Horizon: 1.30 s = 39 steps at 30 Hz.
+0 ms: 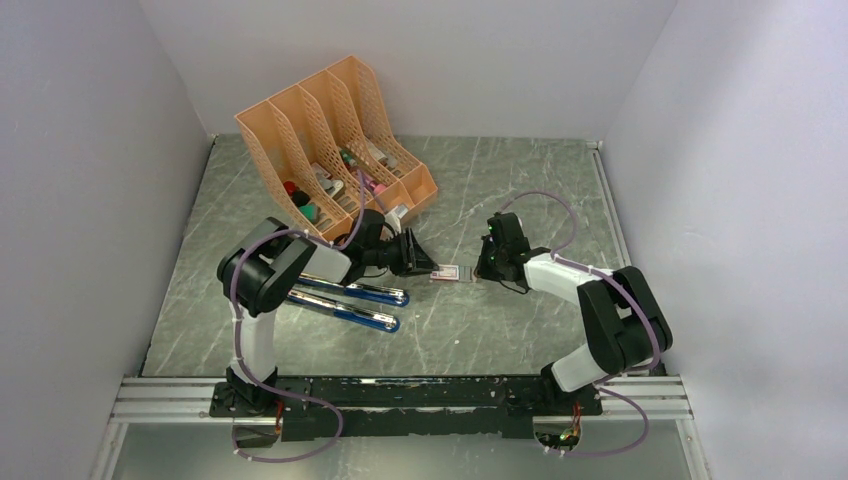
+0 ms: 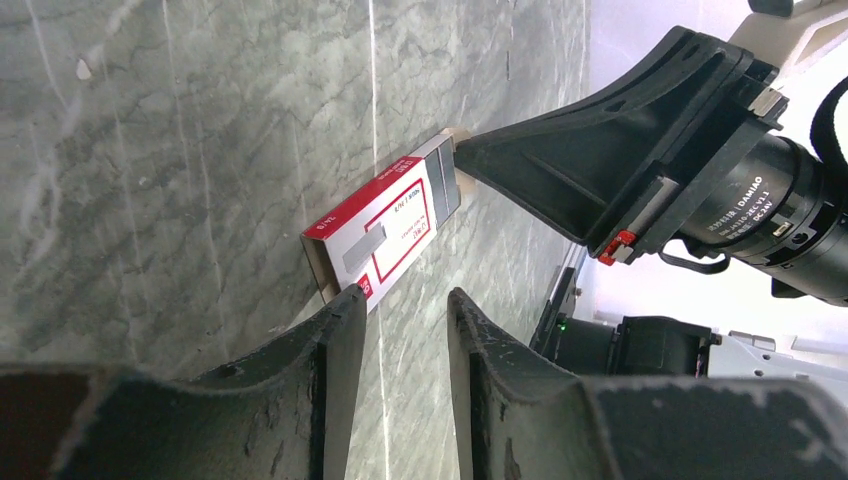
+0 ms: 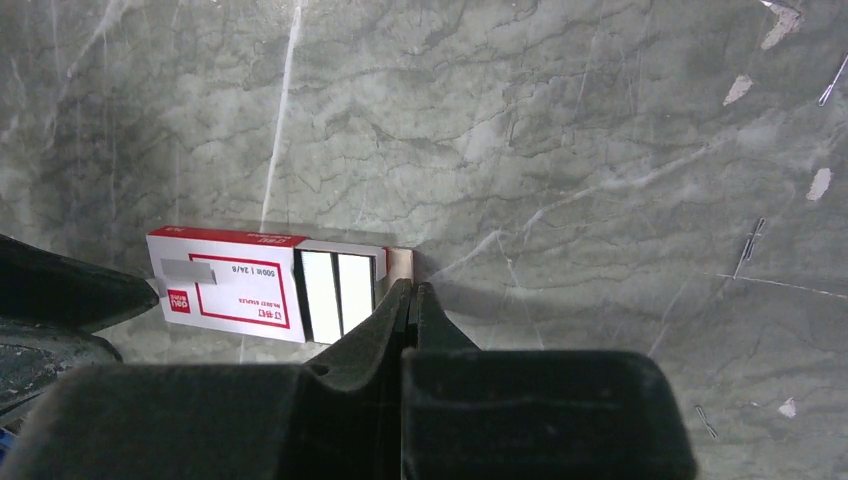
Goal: Load the staples into the stapler
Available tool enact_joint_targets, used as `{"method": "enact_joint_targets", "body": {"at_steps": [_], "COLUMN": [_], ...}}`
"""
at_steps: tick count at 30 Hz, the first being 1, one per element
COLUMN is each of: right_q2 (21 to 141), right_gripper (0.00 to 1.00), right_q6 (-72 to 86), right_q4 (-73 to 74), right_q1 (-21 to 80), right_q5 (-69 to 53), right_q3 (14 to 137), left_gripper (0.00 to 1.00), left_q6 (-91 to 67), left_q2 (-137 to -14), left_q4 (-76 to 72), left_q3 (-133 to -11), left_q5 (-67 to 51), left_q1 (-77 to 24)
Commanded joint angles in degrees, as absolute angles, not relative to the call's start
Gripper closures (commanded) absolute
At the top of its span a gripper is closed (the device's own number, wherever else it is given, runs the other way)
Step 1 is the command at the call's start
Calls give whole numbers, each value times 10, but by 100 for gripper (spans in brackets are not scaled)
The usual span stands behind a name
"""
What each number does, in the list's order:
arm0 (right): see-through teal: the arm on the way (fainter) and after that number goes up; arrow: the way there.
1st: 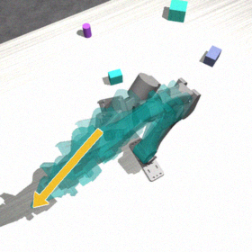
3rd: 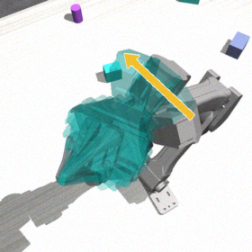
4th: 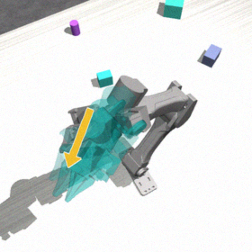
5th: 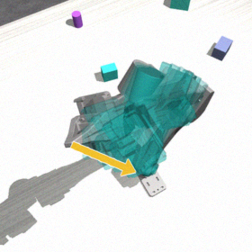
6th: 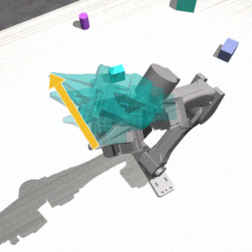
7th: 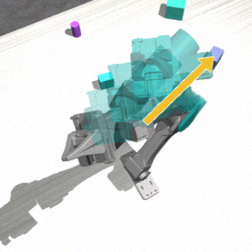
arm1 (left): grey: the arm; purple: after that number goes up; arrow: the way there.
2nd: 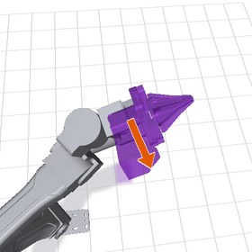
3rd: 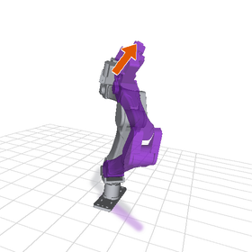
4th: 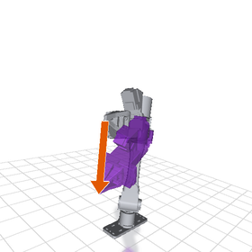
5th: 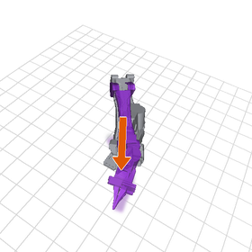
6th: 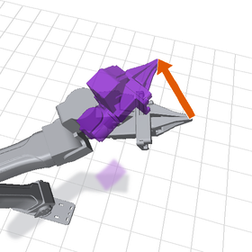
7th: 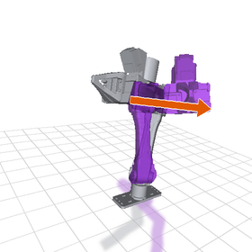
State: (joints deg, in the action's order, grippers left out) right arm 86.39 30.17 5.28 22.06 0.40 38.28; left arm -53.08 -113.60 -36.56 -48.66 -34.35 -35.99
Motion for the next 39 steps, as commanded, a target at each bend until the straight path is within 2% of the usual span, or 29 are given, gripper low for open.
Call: {"method": "enact_joint_targets", "body": {"at_steps": [1,11,21,39], "right_q2": [878,877,875,881], "right_gripper": [100,100,100,100], "right_q6": [315,314,313,310], "right_q4": [66,68,67,64], "right_q1": [219,219,219,219], "right_q5": [-4,-4,-6,-13], "right_q3": [381,380,379,378], "left_gripper": [60,60,61,72], "left_q6": [-527,-520,-532,-546], "left_q2": [-1142,-1119,-1141,-1153], "left_q4": [-379,-340,-370,-405], "left_q3": [-485,-464,-476,-481], "left_q5": [-343,-290,-310,-321], "left_q1": [-363,-360,-360,-360]}}
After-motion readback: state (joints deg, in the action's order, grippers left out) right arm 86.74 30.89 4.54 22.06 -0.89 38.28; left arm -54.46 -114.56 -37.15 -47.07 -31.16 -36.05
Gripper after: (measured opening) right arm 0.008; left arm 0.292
